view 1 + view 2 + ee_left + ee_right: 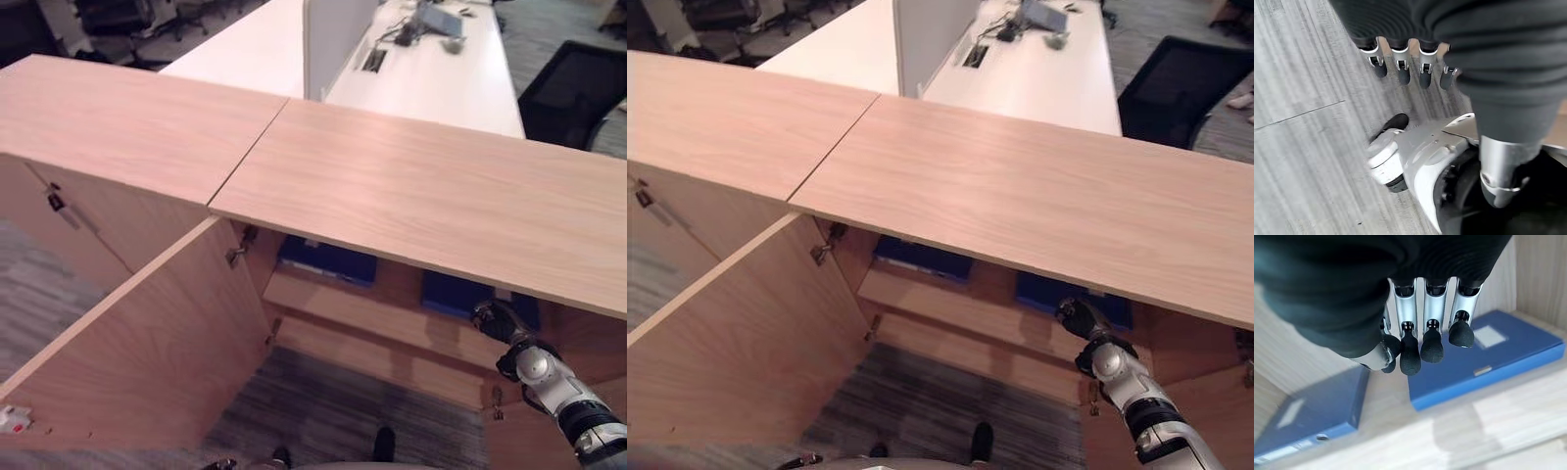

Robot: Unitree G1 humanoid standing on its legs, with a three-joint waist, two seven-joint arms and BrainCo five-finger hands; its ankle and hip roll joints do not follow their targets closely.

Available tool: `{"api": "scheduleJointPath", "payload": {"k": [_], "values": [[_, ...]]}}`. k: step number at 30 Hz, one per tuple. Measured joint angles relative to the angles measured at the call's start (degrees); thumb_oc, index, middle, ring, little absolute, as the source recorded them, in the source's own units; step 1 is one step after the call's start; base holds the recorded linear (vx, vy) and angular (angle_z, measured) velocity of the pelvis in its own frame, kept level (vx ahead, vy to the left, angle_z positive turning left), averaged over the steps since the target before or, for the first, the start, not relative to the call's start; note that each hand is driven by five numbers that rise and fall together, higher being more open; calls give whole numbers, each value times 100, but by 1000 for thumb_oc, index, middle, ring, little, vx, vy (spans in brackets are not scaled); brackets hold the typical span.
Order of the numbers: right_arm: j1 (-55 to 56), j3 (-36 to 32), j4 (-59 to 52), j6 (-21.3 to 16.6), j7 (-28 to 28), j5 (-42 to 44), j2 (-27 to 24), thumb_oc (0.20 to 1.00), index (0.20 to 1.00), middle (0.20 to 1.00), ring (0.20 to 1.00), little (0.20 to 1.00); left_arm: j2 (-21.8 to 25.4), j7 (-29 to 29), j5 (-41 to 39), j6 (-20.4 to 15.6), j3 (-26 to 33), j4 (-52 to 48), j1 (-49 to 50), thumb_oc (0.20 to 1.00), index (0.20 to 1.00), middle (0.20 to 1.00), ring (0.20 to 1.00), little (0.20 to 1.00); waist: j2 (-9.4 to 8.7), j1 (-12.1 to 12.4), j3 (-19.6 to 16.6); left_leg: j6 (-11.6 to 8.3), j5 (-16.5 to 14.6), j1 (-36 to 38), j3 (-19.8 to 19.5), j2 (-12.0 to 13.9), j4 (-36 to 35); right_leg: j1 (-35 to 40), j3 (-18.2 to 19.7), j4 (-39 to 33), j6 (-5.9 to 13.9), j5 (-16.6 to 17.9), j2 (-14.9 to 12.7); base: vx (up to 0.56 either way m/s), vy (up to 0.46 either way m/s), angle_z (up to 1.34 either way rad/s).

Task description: Put the empty folder in the office cabinet

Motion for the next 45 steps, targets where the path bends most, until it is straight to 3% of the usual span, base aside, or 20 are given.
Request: {"api": "scheduleJointPath", "payload": {"k": [2, 13, 16, 19, 25, 30, 35, 36, 37, 38, 39, 41, 42, 43, 44, 45], "values": [[-269, 140, 441, 54, 7, -1, -7, 200, 200, 200, 200, 200, 51, 16, -6, -5, -29, -81, -98, 1000, 1000, 1000, 1000, 1000, 39, 57, 275, -6, 8, -118, -109, -1, 81, -50, -108, 2, -9, 10, -14, -76, -29, 26], [-657, 115, 785, 179, -104, 61, 45, 200, 200, 200, 200, 200, 36, 83, -71, -17, -153, -217, -232, 1000, 1000, 1000, 1000, 1000, 350, 273, 904, -51, 39, -627, -521, 50, 363, -204, -493, 47, -56, -2, -47, -88, -21, 19], [-997, 108, 1173, 230, -234, 94, 28, 200, 200, 200, 200, 200, 38, 137, -181, -40, -241, -247, -438, 1000, 1000, 1000, 1000, 1000, 436, 262, 1226, -67, 49, -914, -688, 30, 539, -364, -640, 143, -68, -10, -88, -117, -23, 28], [-1245, 104, 1292, 262, -290, 284, 18, 200, 200, 200, 200, 200, 46, 167, -283, -39, -376, -412, -507, 1000, 1000, 1000, 1000, 1000, 598, 350, 1450, -68, 67, -1163, -789, 32, 686, -524, -721, 240, -85, -15, -119, -144, -36, 18], [-2228, 86, 1679, 278, -608, 520, -316, 200, 200, 200, 200, 200, 18, 303, -707, -115, -645, -1166, -700, 1000, 1000, 1000, 1000, 1000, 1260, 582, 2394, -96, 139, -1833, -971, 7, 1077, -1068, -875, 615, -217, -26, -185, -109, -28, 16], [-2755, 81, 1867, 253, -823, 741, -978, 200, 200, 200, 200, 200, 110, 330, -980, -132, -798, -1548, -753, 1000, 1000, 1000, 1000, 1000, 1386, 674, 2599, -83, 129, -2347, -1076, -62, 1451, -1622, -887, 1190, -283, -230, -332, -85, -63, 13], [-2781, -74, 2198, 291, -838, 962, -1186, 200, 200, 200, 200, 200, 449, 354, -864, -225, -1038, -1688, -850, 1000, 1000, 1000, 1000, 1000, 1392, 780, 2595, -81, 126, -2456, -1131, -134, 1581, -1831, -893, 1547, -276, -454, -461, -28, -16, 11], [-2720, 23, 2183, 282, -890, 973, -1183, 200, 200, 200, 200, 200, 1277, 384, -358, -381, -1675, -2521, -1196, 1000, 1000, 1000, 1000, 1000, 1405, 745, 2582, -116, 161, -2516, -1199, -138, 1596, -1913, -962, 1642, -239, -448, -475, -26, 5, 29], [-2974, 144, 2263, 298, -866, 968, -1169, 200, 200, 200, 200, 200, 1306, 82, -878, -434, -1143, -2269, -1350, 1000, 1000, 1000, 1000, 1000, 1446, 718, 2549, -70, 107, -2671, -1176, -145, 1759, -2037, -914, 1907, -156, -602, -548, 0, 0, 0], [-2931, 115, 2165, 184, -864, 974, -1285, 200, 200, 200, 200, 200, 1113, 338, -1162, -418, -475, -1888, -1624, 1000, 1000, 1000, 1000, 1000, 1453, 663, 2554, -32, 49, -2746, -1068, -154, 1875, -2155, -818, 1919, -195, -623, -573, 5, -20, -15], [-2907, 48, 2083, 124, -867, 974, -1413, 200, 200, 200, 200, 200, 1381, 432, -1097, -444, -656, -2092, -1859, 1000, 1000, 1000, 1000, 1000, 1485, 613, 2532, -36, 50, -2799, -1043, -171, 1895, -2211, -816, 1905, -171, -600, -582, -13, 1, -13], [-3328, 239, 2494, 358, -881, 970, -1491, 200, 200, 200, 200, 200, 1946, 460, -927, -300, -1702, -1883, -2916, 1000, 1000, 1000, 1000, 1000, 1576, 470, 2470, -7, 41, -3001, -1127, -269, 2072, -2302, -772, 1946, -199, -531, -608, -27, 37, 8], [-3584, 376, 2439, 371, -857, 985, -1447, 200, 200, 200, 200, 200, 1806, 289, -1199, -354, -1083, -1729, -2983, 1000, 1000, 1000, 1000, 1000, 1549, 464, 2485, 29, 34, -3068, -1041, -238, 2090, -2407, -744, 1982, -167, -537, -615, -9, 49, -48], [-3660, 391, 2164, 261, -846, 997, -1611, 200, 200, 200, 200, 200, 1301, 252, -1808, -490, 43, -1720, -2593, 1000, 1000, 1000, 1000, 1000, 1522, 459, 2508, 81, -28, -3099, -812, -183, 2119, -2540, -726, 2106, -123, -565, -690, 8, 45, -63], [-3689, 414, 2068, 245, -744, 997, -1800, 200, 200, 200, 200, 200, 875, 199, -1964, -588, 626, -1662, -2073, 1000, 1000, 1000, 1000, 1000, 1550, 348, 2487, 96, -74, -3072, -743, -260, 2195, -2494, -737, 2005, -200, -379, -753, 8, 41, -44], [-3764, 446, 2135, 283, -693, 996, -1947, 200, 200, 200, 200, 200, 825, 200, -2006, -542, 291, -1558, -1743, 1000, 1000, 1000, 1000, 1000, 1618, 267, 2441, 106, -99, -3052, -758, -289, 2201, -2450, -742, 1943, -241, -343, -754, 5, 20, -8]]}}
